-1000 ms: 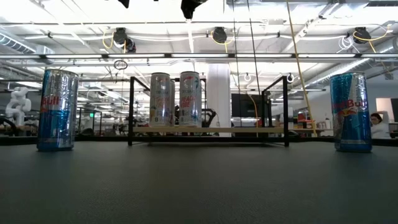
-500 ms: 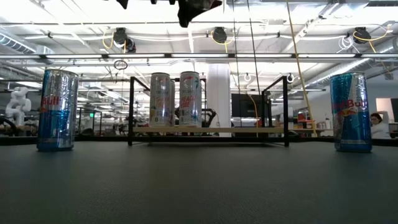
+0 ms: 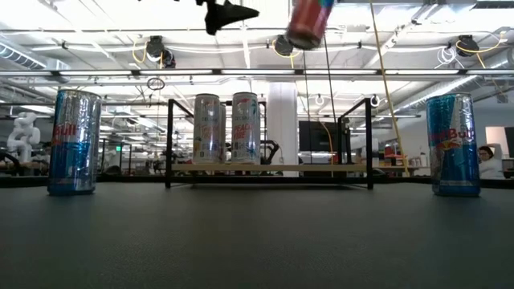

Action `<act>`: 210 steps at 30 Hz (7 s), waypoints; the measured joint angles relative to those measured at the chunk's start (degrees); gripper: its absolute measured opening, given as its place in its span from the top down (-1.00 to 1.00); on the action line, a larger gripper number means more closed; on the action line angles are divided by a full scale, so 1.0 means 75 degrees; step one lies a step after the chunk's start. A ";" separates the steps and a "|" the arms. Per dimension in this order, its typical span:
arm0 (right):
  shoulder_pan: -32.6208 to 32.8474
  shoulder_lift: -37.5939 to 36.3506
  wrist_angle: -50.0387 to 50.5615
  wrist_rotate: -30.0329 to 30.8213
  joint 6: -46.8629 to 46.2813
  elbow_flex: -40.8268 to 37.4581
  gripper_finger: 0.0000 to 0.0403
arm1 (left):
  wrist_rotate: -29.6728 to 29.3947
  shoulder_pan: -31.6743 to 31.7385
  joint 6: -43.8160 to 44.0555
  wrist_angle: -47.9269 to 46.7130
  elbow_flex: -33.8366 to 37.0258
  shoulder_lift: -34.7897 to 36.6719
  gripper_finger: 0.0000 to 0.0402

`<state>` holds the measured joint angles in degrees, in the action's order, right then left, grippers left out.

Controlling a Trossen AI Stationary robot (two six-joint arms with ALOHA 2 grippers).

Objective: Place canned beverage on shelf
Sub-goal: Put the right red soda can on the shelf, then put the red soda can on the shelf aligned with the other red soda can

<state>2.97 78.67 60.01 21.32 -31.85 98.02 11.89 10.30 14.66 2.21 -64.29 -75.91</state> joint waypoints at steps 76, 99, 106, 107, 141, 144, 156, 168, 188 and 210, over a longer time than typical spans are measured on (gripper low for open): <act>-0.5451 0.4223 -0.2623 -0.3658 0.4709 0.0152 -0.39 | -0.1250 0.1897 -0.1865 -0.4028 0.0009 0.1946 -0.90; -0.5399 0.4199 -0.2515 -0.3666 0.4744 0.0152 -0.65 | -0.1221 0.2041 -0.1799 -0.4257 0.0009 0.2360 -0.90; -0.5393 0.3900 -0.2661 -0.3669 0.4640 0.0154 -0.66 | -0.1482 0.2041 -0.1513 -0.4378 0.0009 0.2825 -0.90; -0.5390 0.3815 -0.2705 -0.3669 0.4624 0.0152 -0.66 | -0.1518 0.2041 -0.1445 -0.4412 0.0009 0.2874 -0.90; -0.2220 0.1195 -0.3603 -0.1416 0.1762 -0.1004 -0.66 | -0.3153 0.1009 0.0218 -0.6359 0.0009 0.3100 -0.90; -0.1816 0.1186 -0.4517 -0.1399 0.1415 -0.1265 -0.66 | -0.3153 0.0857 0.0582 -0.6953 0.0031 0.3132 -0.90; -0.0899 0.1163 -0.4616 -0.0848 0.1519 -0.1274 -0.66 | -0.3245 -0.0516 0.2560 -0.7429 0.1556 0.4230 -0.90; 0.0080 0.1166 -0.3951 -0.0811 0.0816 -0.1276 -0.66 | -0.4140 -0.0894 0.2574 -0.7349 0.2037 0.3952 -0.90; 0.3324 0.1169 -0.2262 0.1756 -0.0983 -0.1276 -0.66 | -0.3851 -0.3961 0.3871 -0.5669 -0.0446 0.1468 -0.47; 0.3877 0.1233 -0.2247 0.1964 -0.1067 -0.1271 -0.66 | -0.0681 -0.7742 1.1567 -0.7710 -0.1166 -0.1054 -0.47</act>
<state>32.05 87.92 43.16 36.05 -39.86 88.49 6.79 -47.76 101.41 -55.62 -73.03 -83.82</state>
